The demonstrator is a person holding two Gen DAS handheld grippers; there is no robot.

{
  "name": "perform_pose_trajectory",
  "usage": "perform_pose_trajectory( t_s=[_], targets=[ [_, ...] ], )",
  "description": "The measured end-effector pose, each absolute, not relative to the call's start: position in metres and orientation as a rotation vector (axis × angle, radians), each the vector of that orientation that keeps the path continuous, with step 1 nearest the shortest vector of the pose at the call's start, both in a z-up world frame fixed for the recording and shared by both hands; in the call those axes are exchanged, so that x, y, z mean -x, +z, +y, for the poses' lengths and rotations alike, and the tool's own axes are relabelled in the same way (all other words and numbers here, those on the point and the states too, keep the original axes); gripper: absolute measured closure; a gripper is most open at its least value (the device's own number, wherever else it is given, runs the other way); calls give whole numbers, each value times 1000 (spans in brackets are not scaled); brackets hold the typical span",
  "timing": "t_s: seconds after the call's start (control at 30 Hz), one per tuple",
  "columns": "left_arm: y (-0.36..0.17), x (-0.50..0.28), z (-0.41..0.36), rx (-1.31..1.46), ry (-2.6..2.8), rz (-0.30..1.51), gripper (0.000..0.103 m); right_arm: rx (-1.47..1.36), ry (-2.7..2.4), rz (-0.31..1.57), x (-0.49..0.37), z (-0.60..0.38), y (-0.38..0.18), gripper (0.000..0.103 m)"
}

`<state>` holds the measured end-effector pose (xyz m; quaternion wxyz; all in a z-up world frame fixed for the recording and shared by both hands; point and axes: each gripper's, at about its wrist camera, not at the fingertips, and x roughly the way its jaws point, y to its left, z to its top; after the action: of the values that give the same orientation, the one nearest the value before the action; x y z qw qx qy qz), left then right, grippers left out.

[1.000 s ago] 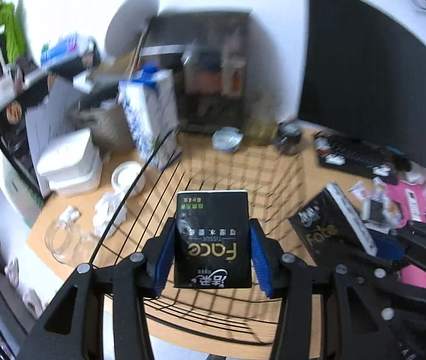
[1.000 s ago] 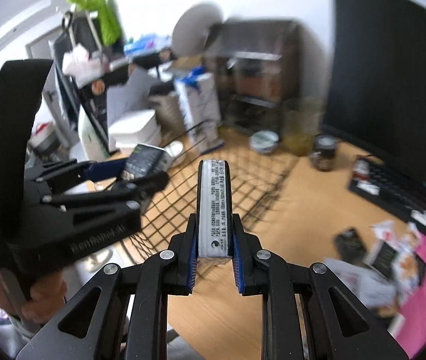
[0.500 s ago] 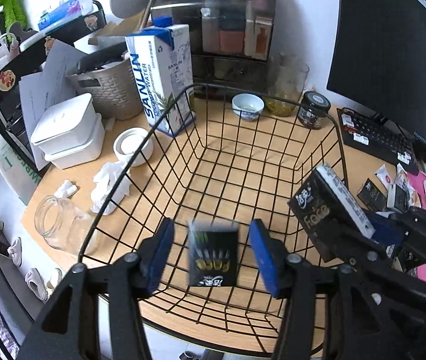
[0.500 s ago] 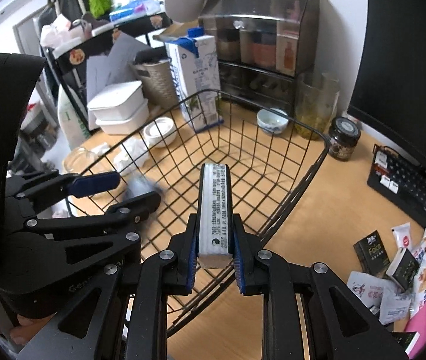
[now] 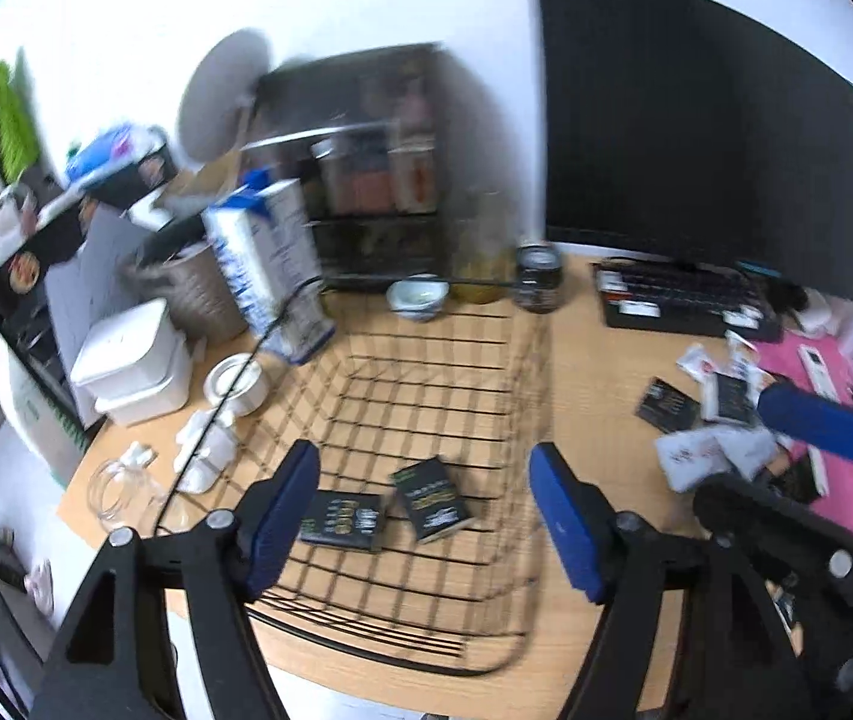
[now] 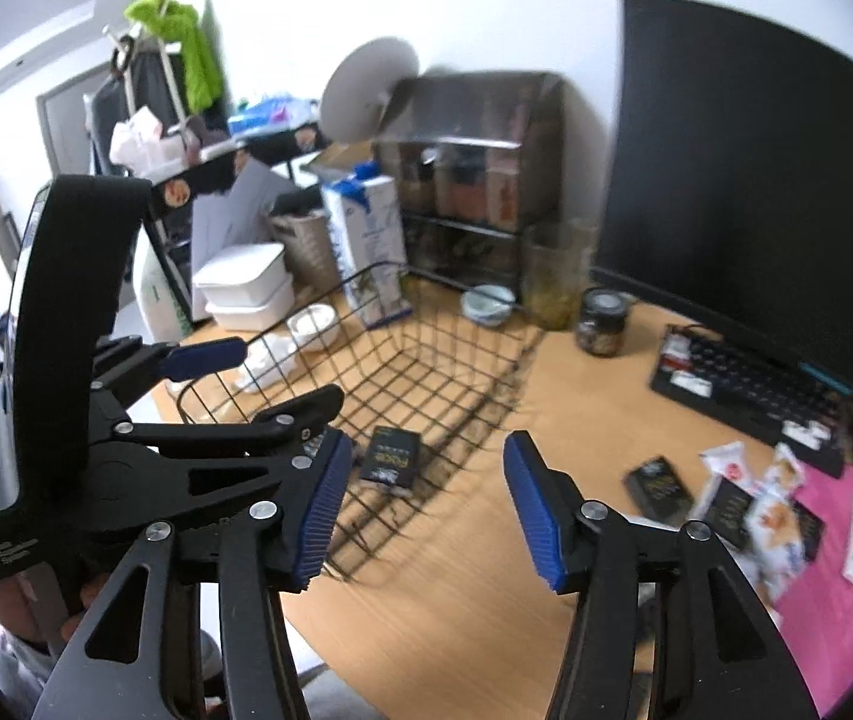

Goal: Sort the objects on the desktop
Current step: 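Carry both packs over the wire basket and open both tools to drop them, then return both tools to the desk pile of tissue packs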

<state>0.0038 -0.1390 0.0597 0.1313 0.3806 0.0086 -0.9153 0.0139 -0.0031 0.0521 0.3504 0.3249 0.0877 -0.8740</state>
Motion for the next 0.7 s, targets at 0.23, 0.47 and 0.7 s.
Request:
perform_pose_trajectory(
  t_s=[0.23, 0.47, 0.7],
  targets=[
    [48, -4, -66, -1222, -2785, -105, 23, -915, -2433, 185, -19, 91, 41, 48],
    [2, 13, 3, -1495, -2824, -238, 23, -1139, -2493, 143, -10, 158, -12, 47],
    [-46, 36, 32, -1621, -2762, -348, 23, -1445, -2409, 121, -8, 206, -88, 47]
  ],
)
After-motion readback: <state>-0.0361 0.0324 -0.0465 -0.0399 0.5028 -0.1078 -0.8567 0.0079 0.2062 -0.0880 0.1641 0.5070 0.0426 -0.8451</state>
